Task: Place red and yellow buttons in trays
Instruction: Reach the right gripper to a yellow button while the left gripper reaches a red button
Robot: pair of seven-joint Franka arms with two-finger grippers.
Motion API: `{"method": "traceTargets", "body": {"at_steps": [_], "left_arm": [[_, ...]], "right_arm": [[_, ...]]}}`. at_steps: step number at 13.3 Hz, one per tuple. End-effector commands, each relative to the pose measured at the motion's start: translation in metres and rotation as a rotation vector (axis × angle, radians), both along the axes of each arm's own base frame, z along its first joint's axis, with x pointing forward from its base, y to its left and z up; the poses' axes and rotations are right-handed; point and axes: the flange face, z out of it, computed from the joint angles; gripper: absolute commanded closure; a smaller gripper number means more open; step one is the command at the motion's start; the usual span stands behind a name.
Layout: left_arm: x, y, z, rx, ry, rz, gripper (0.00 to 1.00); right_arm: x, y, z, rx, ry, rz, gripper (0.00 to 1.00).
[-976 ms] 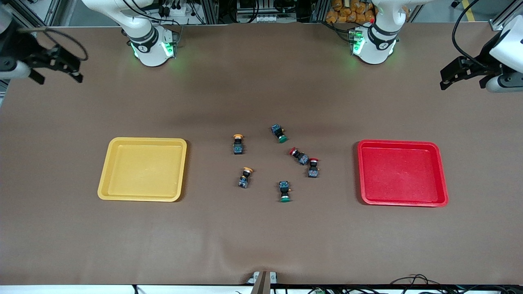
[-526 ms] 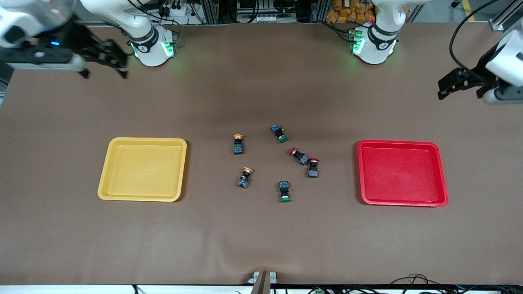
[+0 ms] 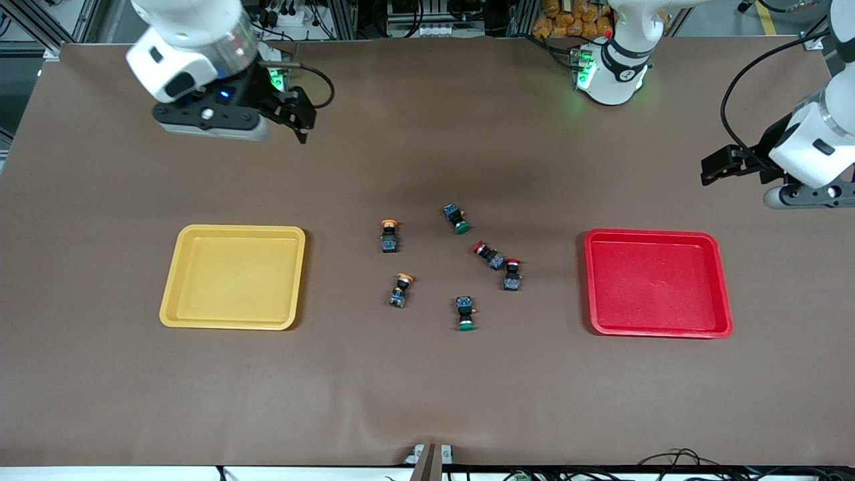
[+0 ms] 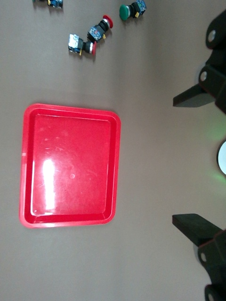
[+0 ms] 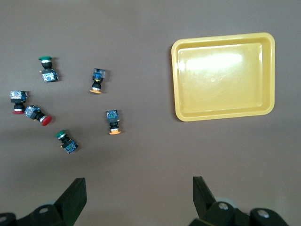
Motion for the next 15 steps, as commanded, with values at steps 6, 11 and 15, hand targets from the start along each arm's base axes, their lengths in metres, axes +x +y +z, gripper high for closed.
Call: {"method": "traceTargets", "body": {"at_steps": [6,11,15], "left_arm": [[0.045,-0.041,-0.101,-0.015,0.1,-0.067,0.0],[0.066,-0.095,-0.174,-0.013,0.098,-0.05,0.0],[0.073,-0.152,-0.237,-0.017,0.066,-0.006,0.0]], "right_arm": [[0.039,0.064,-0.149,-0.029,0.07,-0.042,0.0],[0.054,0.103,-0.303,-0.039,0.089,0.0,0.0],[0.058,0.114,-0.393,-0.011,0.122,0.003,0.0]]}}
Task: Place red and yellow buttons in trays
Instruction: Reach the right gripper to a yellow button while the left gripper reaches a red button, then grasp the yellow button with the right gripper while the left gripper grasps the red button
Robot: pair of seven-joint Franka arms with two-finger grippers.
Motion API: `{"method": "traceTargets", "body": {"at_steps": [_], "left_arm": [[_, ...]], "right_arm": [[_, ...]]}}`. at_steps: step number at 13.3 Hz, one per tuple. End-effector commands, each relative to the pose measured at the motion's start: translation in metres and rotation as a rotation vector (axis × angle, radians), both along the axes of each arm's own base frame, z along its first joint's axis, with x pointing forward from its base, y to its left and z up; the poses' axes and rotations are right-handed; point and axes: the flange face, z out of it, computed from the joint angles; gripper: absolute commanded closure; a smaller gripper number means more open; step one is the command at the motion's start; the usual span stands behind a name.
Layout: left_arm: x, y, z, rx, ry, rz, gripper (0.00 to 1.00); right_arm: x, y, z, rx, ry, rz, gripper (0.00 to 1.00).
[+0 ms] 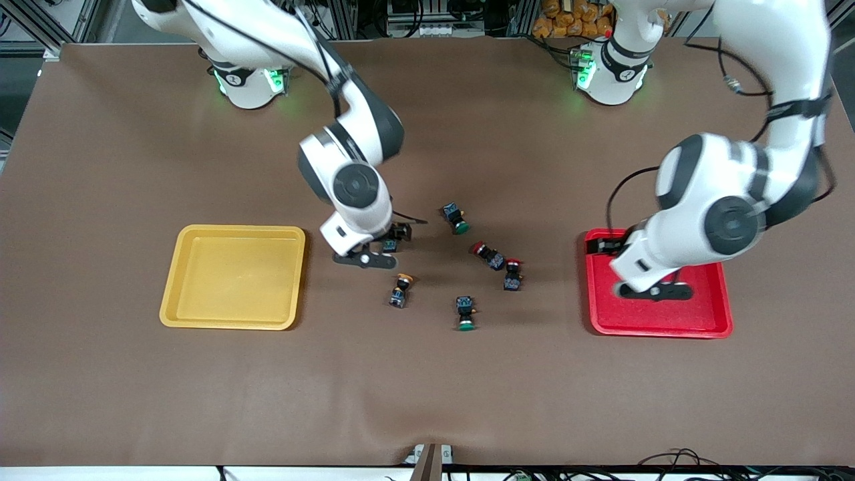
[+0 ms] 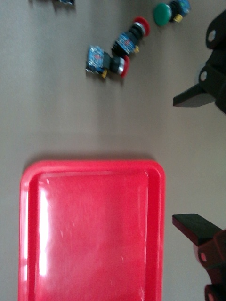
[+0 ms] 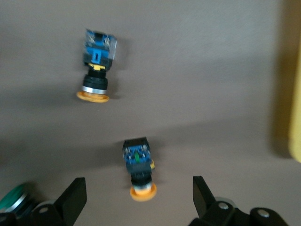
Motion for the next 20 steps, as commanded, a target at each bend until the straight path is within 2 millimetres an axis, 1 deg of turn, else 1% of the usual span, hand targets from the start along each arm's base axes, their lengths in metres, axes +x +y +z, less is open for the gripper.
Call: {"method": "traceTargets", "body": {"at_steps": [1,2,3,4,5,6,7,8,9,10,11,12,13,14,15,17,18,19,20], "left_arm": [[0.008,-0.026,-0.041,0.0,-0.029,0.016,0.0],[0.012,-0.03,-0.056,-0.01,-0.043,0.016,0.0],[0.014,-0.036,-0.07,-0.022,-0.06,0.012,0.0],[0.015,-0.045,-0.081,-0.033,-0.08,0.016,0.0],[0.014,-0.054,-0.093,-0.035,-0.087,0.033,0.0],[0.012,-0.066,-0.102,-0.037,-0.096,0.047,0.0],[0.009,-0.076,-0.111,-0.034,-0.094,0.062,0.0],[0.007,-0.083,-0.116,-0.033,-0.1,0.076,0.0],[0.008,-0.086,-0.123,-0.033,-0.103,0.094,0.0],[0.007,-0.091,-0.127,-0.035,-0.112,0.108,0.0],[0.005,-0.097,-0.135,-0.035,-0.112,0.115,0.0],[0.003,-0.103,-0.142,-0.038,-0.118,0.122,0.0],[0.002,-0.109,-0.149,-0.045,-0.13,0.131,0.0],[0.002,-0.111,-0.156,-0.049,-0.135,0.143,0.0],[0.002,-0.115,-0.16,-0.054,-0.143,0.146,0.0],[-0.001,-0.124,-0.17,-0.062,-0.155,0.155,0.0],[-0.003,-0.13,-0.173,-0.065,-0.163,0.157,0.0],[-0.005,-0.134,-0.18,-0.066,-0.165,0.156,0.0],[-0.005,-0.135,-0.181,-0.068,-0.169,0.155,0.0]], "right_arm": [[0.002,0.0,-0.032,0.01,0.018,0.026,0.0],[0.0,0.0,-0.051,0.016,0.007,0.034,0.0],[-0.008,-0.003,-0.07,0.015,0.004,0.038,0.0],[-0.015,-0.006,-0.082,0.014,0.0,0.039,0.0],[-0.023,-0.004,-0.089,0.009,0.006,0.047,0.0],[-0.027,-0.005,-0.094,0.001,0.015,0.05,0.0],[-0.029,-0.005,-0.095,-0.005,0.019,0.041,0.0],[-0.031,-0.003,-0.093,-0.003,0.025,0.024,0.09],[-0.031,-0.003,-0.093,-0.004,0.03,0.005,0.23],[-0.036,0.001,-0.092,-0.012,0.042,0.007,0.37],[-0.036,0.001,-0.092,-0.015,0.044,-0.001,0.56],[-0.038,0.002,-0.092,-0.016,0.045,-0.001,0.82],[-0.038,0.002,-0.092,-0.017,0.046,0.0,1.0],[-0.038,0.002,-0.093,-0.02,0.05,0.001,1.0],[-0.038,0.002,-0.088,-0.021,0.054,0.003,1.0],[-0.032,0.0,-0.068,-0.024,0.069,-0.002,1.0],[-0.029,0.0,-0.05,-0.02,0.082,-0.01,1.0],[-0.022,-0.01,-0.021,-0.007,0.1,-0.028,1.0],[-0.013,-0.026,0.01,0.004,0.104,-0.052,1.0]]}}
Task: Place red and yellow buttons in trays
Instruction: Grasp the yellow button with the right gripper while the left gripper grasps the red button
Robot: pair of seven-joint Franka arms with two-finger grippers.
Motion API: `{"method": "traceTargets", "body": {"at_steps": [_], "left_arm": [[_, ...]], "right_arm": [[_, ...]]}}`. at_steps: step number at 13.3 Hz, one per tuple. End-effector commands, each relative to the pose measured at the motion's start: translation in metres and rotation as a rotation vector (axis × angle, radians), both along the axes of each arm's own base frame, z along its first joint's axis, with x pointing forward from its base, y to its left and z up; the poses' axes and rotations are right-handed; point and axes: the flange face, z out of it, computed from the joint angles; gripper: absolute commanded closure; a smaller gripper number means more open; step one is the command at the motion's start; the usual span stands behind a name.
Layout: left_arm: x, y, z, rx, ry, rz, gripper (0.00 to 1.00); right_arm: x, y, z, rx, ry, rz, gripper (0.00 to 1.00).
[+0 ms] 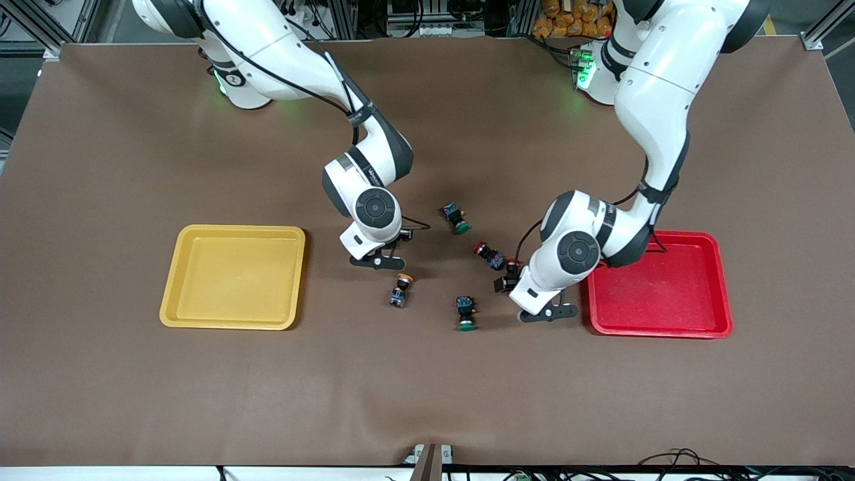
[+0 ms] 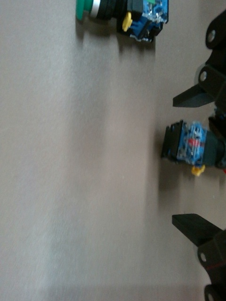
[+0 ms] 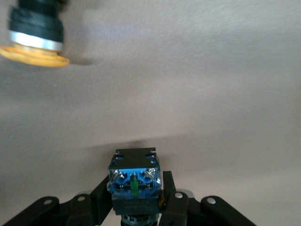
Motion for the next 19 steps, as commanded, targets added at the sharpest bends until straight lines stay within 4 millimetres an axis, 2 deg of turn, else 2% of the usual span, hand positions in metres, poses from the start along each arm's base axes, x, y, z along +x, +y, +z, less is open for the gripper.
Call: {"method": "traceTargets", "body": {"at_steps": [1,4,6,8,10,12,14,15,17,19], "left_arm": [[0.0,-0.007,-0.008,0.015,-0.025,0.009,0.0],[-0.001,-0.007,-0.016,0.049,-0.048,-0.037,0.0],[-0.008,-0.005,-0.023,0.101,-0.06,-0.097,0.0],[-0.017,-0.004,-0.027,0.109,-0.045,-0.106,0.0],[-0.022,-0.005,-0.026,0.109,-0.035,-0.103,0.0],[-0.023,-0.006,-0.026,0.111,-0.032,-0.098,0.0],[-0.022,-0.006,-0.022,0.107,-0.032,-0.094,0.0],[-0.024,-0.01,-0.021,0.1,-0.027,-0.09,0.0],[-0.03,-0.018,-0.02,0.096,-0.008,-0.069,0.0],[-0.032,-0.018,-0.022,0.103,0.001,-0.07,0.0]], "right_arm": [[0.017,-0.035,0.107,0.052,-0.001,-0.063,1.0],[0.028,-0.089,0.22,0.094,-0.025,-0.075,1.0],[0.023,-0.144,0.298,0.137,0.028,-0.022,1.0],[0.016,-0.198,0.352,0.145,0.027,-0.052,1.0],[0.009,-0.249,0.389,0.158,0.003,-0.046,1.0],[0.009,-0.296,0.399,0.147,0.008,-0.018,1.0],[0.019,-0.339,0.391,0.111,0.002,0.01,1.0],[0.027,-0.369,0.387,0.113,-0.013,0.01,1.0],[0.038,-0.427,0.366,0.141,-0.03,0.053,1.0],[0.042,-0.476,0.321,0.134,-0.036,0.109,1.0]]}}
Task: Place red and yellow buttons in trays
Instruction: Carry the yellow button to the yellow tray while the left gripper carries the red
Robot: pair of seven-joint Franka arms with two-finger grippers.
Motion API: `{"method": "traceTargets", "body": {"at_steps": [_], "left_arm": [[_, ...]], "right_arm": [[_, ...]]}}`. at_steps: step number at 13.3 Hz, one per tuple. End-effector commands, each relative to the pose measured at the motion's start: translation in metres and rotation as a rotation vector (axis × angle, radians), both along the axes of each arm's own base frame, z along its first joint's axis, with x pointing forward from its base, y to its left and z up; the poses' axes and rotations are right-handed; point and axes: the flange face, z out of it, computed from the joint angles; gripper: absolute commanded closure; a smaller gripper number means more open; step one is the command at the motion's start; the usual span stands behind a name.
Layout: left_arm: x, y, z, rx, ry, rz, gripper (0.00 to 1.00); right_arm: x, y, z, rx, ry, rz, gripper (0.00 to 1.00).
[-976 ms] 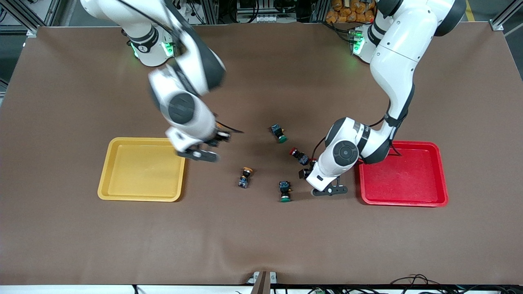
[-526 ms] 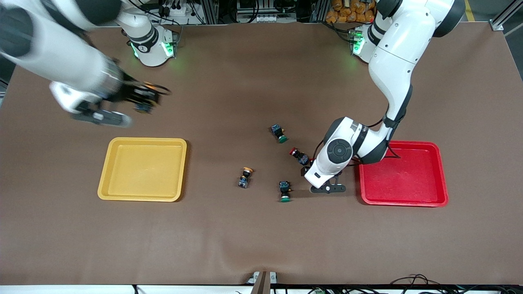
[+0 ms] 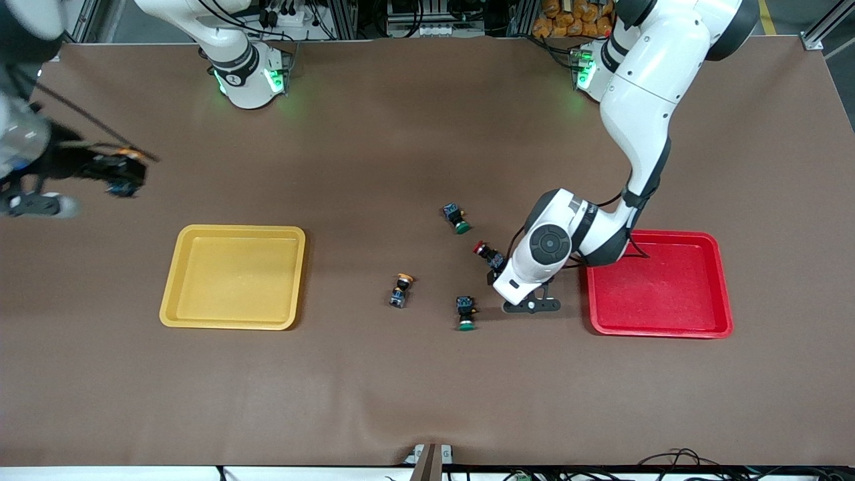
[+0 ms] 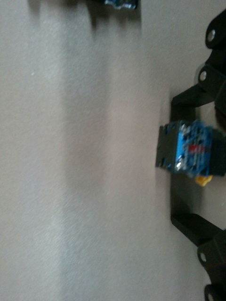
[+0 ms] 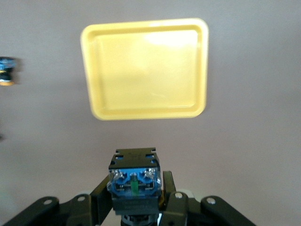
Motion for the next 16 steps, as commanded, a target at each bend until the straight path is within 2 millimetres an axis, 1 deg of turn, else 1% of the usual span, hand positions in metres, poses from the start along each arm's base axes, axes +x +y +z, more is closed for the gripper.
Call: {"method": "traceTargets", "body": {"at_steps": [1,3,4,5,6,7,8,9,10,11,12,13,14,16], "left_arm": [[-0.009,0.0,0.007,0.022,0.007,0.002,0.05],[-0.008,0.002,0.007,0.027,0.003,-0.01,0.43],[-0.008,0.002,0.007,0.027,0.005,-0.009,0.59],[-0.006,0.005,0.007,0.028,0.005,0.0,0.72],[-0.003,0.009,0.014,0.029,-0.001,0.004,0.8],[-0.001,0.011,0.028,0.035,-0.004,0.006,0.87],[0.001,0.013,0.048,0.045,-0.008,0.007,0.93],[0.001,0.015,0.068,0.056,-0.009,0.008,0.99],[0.001,0.02,0.089,0.072,-0.005,0.01,1.0],[0.004,0.031,0.109,0.088,0.0,0.021,1.0],[0.006,0.041,0.13,0.098,0.0,0.015,1.0],[0.009,0.055,0.147,0.107,0.006,-0.012,1.0],[0.012,0.072,0.16,0.114,0.015,-0.038,1.0],[0.019,0.123,0.183,0.114,0.029,-0.09,1.0]], "right_arm": [[-0.001,-0.052,-0.061,-0.02,-0.008,0.061,1.0],[0.006,-0.076,-0.116,-0.019,-0.021,0.071,1.0],[0.012,-0.077,-0.14,-0.018,-0.015,0.072,1.0],[0.02,-0.073,-0.165,-0.015,0.002,0.078,1.0],[0.028,-0.068,-0.191,-0.009,0.013,0.083,1.0],[0.036,-0.058,-0.219,-0.009,0.021,0.102,1.0],[0.041,-0.047,-0.246,-0.008,0.033,0.119,1.0],[0.046,-0.041,-0.271,-0.009,0.035,0.124,1.0],[0.049,-0.037,-0.29,-0.007,0.036,0.126,1.0],[0.047,-0.035,-0.308,-0.004,0.046,0.128,1.0],[0.047,-0.03,-0.321,-0.007,0.031,0.137,1.0],[0.044,-0.026,-0.338,-0.009,0.018,0.141,1.0],[0.042,-0.024,-0.352,-0.012,0.003,0.144,1.0],[0.039,-0.02,-0.364,-0.012,0.009,0.15,1.0]]}}
